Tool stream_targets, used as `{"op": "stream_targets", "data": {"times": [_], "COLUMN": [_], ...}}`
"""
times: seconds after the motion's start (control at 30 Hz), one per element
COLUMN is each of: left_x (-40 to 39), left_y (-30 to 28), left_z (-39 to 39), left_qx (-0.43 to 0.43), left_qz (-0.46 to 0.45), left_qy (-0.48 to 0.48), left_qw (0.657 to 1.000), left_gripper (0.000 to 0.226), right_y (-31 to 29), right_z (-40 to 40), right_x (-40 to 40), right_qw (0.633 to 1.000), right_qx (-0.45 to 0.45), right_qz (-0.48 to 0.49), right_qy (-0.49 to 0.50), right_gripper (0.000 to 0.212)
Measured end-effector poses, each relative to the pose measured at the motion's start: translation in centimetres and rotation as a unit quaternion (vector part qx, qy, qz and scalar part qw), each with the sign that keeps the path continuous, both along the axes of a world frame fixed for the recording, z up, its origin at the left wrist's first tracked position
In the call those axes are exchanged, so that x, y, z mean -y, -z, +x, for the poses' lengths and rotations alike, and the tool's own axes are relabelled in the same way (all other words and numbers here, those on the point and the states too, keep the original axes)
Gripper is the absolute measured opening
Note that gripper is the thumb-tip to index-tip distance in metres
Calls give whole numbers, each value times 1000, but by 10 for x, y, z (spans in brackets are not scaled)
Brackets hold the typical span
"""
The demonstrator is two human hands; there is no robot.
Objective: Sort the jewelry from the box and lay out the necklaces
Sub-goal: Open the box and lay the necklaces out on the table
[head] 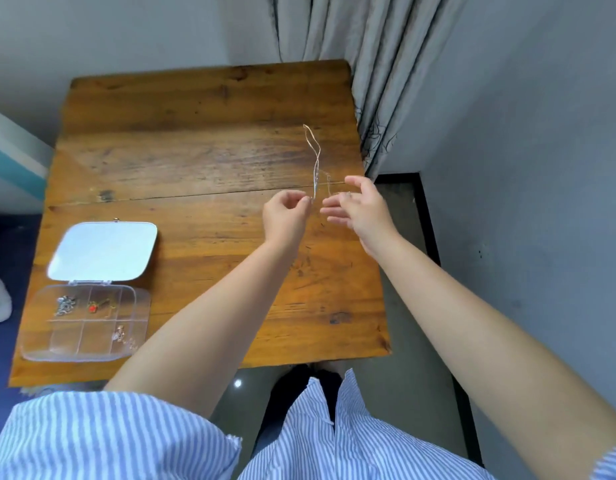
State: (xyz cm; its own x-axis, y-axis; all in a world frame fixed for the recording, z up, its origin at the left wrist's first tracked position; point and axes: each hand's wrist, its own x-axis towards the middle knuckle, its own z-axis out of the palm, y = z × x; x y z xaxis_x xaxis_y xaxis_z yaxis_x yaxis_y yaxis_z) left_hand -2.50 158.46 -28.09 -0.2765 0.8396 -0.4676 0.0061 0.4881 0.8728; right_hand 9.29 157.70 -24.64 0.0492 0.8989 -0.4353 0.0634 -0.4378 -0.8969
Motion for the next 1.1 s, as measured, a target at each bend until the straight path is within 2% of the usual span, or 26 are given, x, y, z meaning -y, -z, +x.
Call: {"op": "stream_targets", "data": {"times": [0.13,0.2,0.27,0.33,0.43,0.63,0.73,0.83,0.97,1.1], "left_x": [39,65,90,110,131,154,158,163,171,181], "left_y": [46,69,84,93,98,105,105,99,83,62], "left_z": [-2,-3,-3,-5,-6,0,2,-1,-24,-82], "left_qx": [-57,-96,-125,-117,-107,-66,-75,-105,-176,-218], "left_qz": [-103,-155,-198,-222,-251,-272,-285,-295,-245,-189], "left_qy": [30,44,57,65,62,25,20,62,124,104], "left_qw": [993,982,971,966,960,960,955,948,945,952], "left_gripper": [21,9,9,11,32,30,30,32,12,19], "right_y": [59,86,104,115,126,129,127,120,107,96], "right_z": [0,-1,-1,1,8,17,21,24,13,-26], "right_x": [39,65,90,111,135,151,155,157,162,163], "right_qw": [991,979,967,960,950,929,914,906,906,915], "right_qx": [60,79,73,79,117,132,151,176,259,276], "right_qz": [-113,-189,-242,-270,-290,-346,-373,-376,-308,-222], "right_qy": [-24,-15,-9,-7,-1,-21,-46,-77,-132,-194], "right_gripper": [40,32,15,6,9,26,21,21,37,20]}}
